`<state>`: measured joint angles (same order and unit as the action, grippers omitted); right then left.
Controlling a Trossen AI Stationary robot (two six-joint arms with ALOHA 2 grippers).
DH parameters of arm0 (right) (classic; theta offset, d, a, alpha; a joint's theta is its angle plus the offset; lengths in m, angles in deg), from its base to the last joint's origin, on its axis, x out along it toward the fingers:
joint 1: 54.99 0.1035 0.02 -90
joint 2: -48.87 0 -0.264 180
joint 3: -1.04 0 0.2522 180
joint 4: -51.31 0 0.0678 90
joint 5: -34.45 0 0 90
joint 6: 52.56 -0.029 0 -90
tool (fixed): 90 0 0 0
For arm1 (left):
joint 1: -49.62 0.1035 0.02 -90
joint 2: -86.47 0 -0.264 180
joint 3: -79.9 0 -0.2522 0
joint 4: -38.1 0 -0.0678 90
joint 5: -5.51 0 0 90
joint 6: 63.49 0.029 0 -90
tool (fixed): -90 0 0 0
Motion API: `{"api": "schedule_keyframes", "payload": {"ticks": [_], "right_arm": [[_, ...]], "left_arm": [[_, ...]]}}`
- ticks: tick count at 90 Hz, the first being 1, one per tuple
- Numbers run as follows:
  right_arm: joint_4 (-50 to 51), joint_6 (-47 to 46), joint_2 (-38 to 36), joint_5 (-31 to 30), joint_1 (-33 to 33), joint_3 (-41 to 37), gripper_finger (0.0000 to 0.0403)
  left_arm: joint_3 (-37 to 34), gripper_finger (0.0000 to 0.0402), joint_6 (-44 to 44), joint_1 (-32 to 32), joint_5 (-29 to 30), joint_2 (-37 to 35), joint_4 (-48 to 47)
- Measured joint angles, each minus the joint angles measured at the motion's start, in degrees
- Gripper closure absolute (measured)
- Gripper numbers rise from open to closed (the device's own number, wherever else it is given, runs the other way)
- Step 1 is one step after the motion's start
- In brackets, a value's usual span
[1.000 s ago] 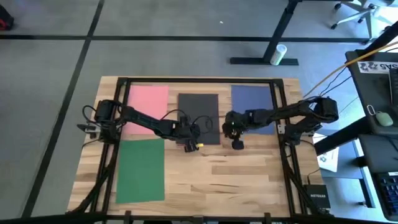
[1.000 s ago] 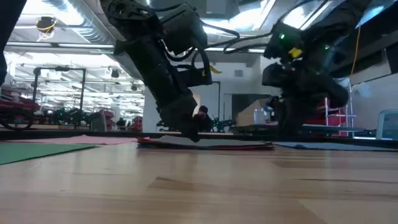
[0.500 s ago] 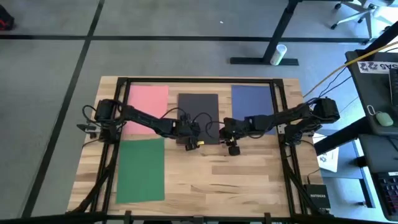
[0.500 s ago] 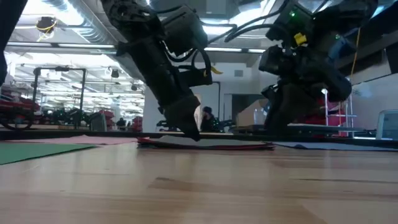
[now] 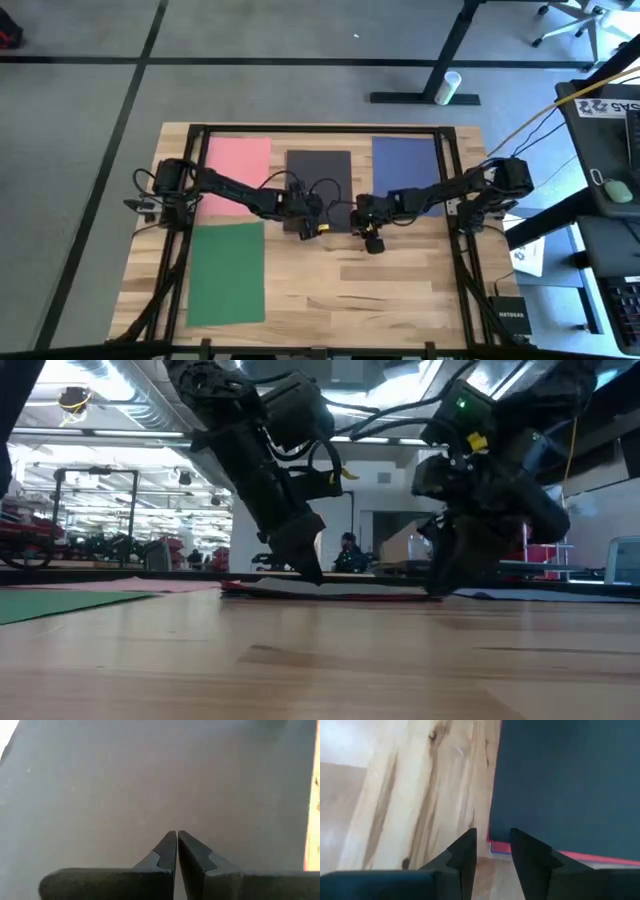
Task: Organize paper
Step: Move the black paper to the bottom right of the table
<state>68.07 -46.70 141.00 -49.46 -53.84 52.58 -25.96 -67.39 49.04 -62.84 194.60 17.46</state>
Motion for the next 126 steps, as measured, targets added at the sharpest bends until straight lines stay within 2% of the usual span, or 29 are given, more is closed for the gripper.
{"api": "schedule_keyframes", "payload": {"ticks": [29, 58, 91, 114, 126], "right_arm": [[0.05, 0.02, 0.03, -2.66, -0.02, 1.01, 0.0302], [0.11, 0.25, 0.03, -4.13, -0.02, 1.57, 0.0397], [0.69, 0.37, -0.11, -3.09, -0.02, 1.57, 0.0402], [4.30, 0.38, -5.27, -2.78, -0.02, 1.62, 0.0403], [4.41, 0.28, -6.29, -6.08, -0.02, 1.64, 0.0397]], "left_arm": [[0.00, 0.0402, -0.18, -0.02, 0.00, 0.00, 0.08], [0.01, 0.0402, -0.18, -0.02, 0.01, 0.00, 0.04], [0.00, 0.0402, 0.08, -0.17, 0.02, 0.00, -0.01], [0.00, 0.0402, 0.25, -0.17, 0.02, -1.29, -0.19], [0.02, 0.0402, 1.69, 0.21, 0.06, -2.49, 0.12]]}}
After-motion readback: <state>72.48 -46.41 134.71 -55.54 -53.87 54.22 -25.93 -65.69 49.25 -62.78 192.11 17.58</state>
